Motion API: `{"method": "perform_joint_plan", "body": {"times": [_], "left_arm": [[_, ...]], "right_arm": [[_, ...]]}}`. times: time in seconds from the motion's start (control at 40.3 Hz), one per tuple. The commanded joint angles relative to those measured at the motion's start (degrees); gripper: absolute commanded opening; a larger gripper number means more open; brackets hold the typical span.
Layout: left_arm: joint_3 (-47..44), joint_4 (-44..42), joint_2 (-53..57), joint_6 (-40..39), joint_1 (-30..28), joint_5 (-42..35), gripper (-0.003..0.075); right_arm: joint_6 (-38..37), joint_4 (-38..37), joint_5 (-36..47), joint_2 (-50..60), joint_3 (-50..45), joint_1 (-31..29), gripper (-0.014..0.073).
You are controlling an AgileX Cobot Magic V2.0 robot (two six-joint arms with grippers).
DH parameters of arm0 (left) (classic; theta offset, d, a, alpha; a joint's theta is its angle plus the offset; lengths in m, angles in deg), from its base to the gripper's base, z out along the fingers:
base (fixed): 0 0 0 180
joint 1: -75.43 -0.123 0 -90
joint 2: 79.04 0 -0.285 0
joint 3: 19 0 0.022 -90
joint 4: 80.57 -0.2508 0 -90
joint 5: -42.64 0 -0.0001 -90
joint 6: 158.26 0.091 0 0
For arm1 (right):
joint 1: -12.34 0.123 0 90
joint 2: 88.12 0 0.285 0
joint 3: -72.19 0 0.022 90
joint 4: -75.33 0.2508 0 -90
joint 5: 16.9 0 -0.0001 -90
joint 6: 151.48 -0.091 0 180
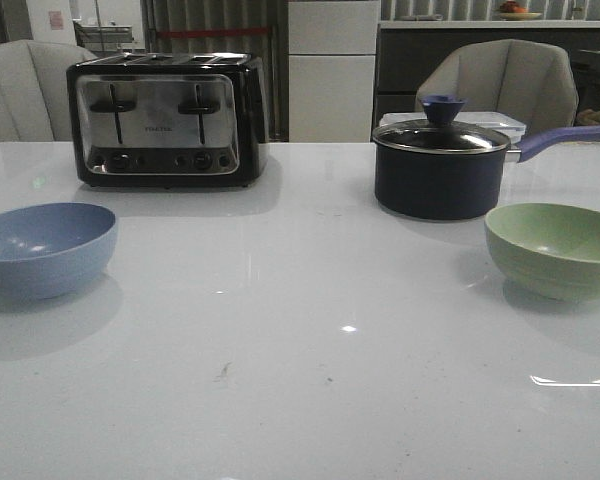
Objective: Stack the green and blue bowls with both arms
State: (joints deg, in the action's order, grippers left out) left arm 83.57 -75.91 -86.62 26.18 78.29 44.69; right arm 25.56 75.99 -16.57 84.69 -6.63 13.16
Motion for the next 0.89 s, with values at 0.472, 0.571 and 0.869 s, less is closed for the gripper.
{"method": "perform_joint_plan", "body": {"times": [0.472,0.571,0.869], "left_arm": [[8.02,0.58,1.03,-0.56,0.45,-8.75,0.0093],[15.66,0.35,0.29,-0.56,0.45,-3.91,0.0093],[38.0,-2.81,-14.97,-0.18,0.45,20.34,0.0093]], "right_arm": [[0.08,-0.65,0.46,1.07,11.87,-0.02,0.0054],[0.08,-0.65,-5.27,-0.91,20.51,-0.02,0.0054],[0.08,-0.65,-26.65,-18.42,39.48,-0.02,0.0054]]}}
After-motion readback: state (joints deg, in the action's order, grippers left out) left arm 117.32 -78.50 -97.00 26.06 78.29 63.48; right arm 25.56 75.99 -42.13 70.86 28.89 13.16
